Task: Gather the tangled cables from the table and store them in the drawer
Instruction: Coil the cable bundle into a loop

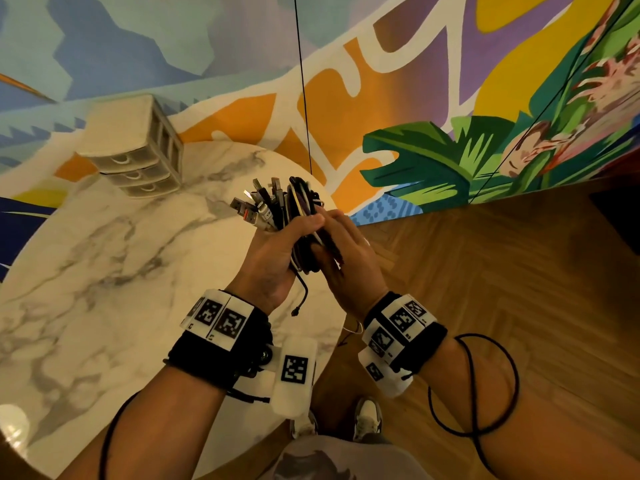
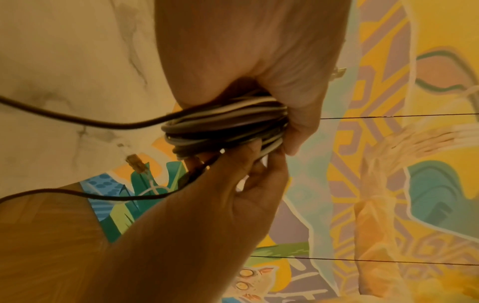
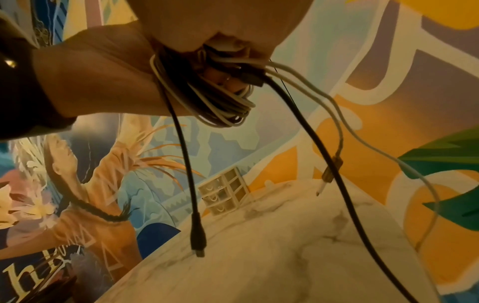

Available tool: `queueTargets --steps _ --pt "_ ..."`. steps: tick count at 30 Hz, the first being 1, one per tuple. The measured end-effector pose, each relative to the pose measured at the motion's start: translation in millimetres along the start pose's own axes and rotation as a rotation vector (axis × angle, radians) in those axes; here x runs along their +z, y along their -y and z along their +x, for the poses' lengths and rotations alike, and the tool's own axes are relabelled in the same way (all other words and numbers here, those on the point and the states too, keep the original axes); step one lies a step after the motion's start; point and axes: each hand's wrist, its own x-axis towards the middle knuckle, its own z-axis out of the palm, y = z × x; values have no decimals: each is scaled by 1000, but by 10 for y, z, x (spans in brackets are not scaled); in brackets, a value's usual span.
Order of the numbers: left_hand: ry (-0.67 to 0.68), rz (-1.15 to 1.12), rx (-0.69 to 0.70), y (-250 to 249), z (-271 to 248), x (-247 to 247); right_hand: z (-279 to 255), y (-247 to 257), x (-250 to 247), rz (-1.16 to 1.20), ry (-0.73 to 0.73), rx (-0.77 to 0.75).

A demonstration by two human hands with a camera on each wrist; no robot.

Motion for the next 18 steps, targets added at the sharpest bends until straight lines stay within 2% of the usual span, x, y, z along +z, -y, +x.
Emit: queueTargets --steps 2,4,7,10,13,16,18 --pt "-25 -56 0 -22 24 -9 -32 10 -26 112 3 65" --pt "-1 -113 -16 -44 50 -51 -87 -6 -24 116 13 111" --pt "84 -155 -31 -71 38 -97 -127 -55 -69 120 44 315" --pt "217 -163 -59 -106 -7 -139 -19 -80 -176 282 228 459" --pt "350 -173 -76 -123 2 -196 143 -16 -271 473 394 485" --pt "447 -144 -77 -157 19 -282 248 44 -325 480 387 481" --pt "464 -127 -94 -158 22 -328 267 37 -337 445 390 464"
